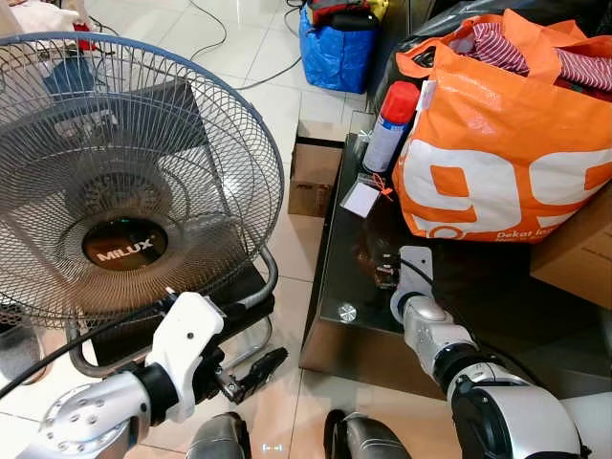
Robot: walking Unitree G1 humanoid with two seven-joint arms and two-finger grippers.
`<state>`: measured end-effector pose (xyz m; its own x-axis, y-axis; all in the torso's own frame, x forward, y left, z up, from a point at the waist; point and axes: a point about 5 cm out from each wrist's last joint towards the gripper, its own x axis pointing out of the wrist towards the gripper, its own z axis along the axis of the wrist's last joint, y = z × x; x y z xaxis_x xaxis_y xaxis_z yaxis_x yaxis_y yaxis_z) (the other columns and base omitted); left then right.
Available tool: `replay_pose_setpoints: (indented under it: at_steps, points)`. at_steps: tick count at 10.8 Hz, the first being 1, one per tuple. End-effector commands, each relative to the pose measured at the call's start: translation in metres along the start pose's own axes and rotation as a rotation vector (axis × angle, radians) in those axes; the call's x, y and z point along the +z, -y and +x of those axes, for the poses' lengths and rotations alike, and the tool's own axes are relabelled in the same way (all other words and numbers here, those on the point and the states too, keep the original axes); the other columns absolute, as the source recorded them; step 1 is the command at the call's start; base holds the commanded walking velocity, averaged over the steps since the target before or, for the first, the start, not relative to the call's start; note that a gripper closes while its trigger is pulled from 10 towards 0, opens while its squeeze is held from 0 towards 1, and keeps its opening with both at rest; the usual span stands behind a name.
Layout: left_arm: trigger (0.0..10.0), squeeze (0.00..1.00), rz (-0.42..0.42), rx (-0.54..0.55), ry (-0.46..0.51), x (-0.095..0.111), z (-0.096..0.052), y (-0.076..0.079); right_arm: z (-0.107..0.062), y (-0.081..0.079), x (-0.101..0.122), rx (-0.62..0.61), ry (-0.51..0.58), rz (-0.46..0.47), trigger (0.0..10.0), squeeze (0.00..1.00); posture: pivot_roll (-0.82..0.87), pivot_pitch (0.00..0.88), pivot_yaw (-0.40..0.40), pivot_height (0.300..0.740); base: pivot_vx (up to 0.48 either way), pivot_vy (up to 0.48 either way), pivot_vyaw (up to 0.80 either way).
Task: Hang keys on a hook
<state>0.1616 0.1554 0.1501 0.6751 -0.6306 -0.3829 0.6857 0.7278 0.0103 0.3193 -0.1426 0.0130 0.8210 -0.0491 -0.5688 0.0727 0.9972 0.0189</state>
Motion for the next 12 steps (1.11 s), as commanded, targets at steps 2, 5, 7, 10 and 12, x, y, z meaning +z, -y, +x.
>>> replay_pose_setpoints:
  at_steps: [2,5,7,10,12]
  points:
    - [10.0,0.00,-0.005,-0.008,-0.013,0.000,-0.006,0.005,-0.001,0.001,-0.007,-0.021,-0.015,0.028,0.0,0.00,0.09,0.228,-0.083,0.740,0.000,0.000,0.00]
    - [10.0,0.00,-0.007,-0.011,-0.013,0.002,-0.009,0.010,-0.002,0.003,-0.010,-0.026,-0.009,0.042,0.0,0.00,0.09,0.224,-0.081,0.740,0.000,0.000,0.00]
    - [10.0,0.00,0.001,-0.017,0.007,0.012,-0.009,0.015,-0.002,0.013,0.003,-0.056,0.099,0.122,0.0,0.00,0.09,0.219,-0.080,0.740,0.000,0.000,0.00]
    - [10.0,0.00,-0.002,-0.022,0.016,0.018,0.003,0.020,-0.003,0.017,0.008,-0.074,0.167,0.163,0.0,0.00,0.09,0.216,-0.080,0.740,0.000,0.000,0.00]
    - [10.0,0.00,-0.003,-0.026,0.021,0.023,0.011,0.024,-0.004,0.013,0.003,-0.031,0.174,0.113,2.9,0.00,0.09,0.214,-0.073,0.740,0.000,0.000,0.00]
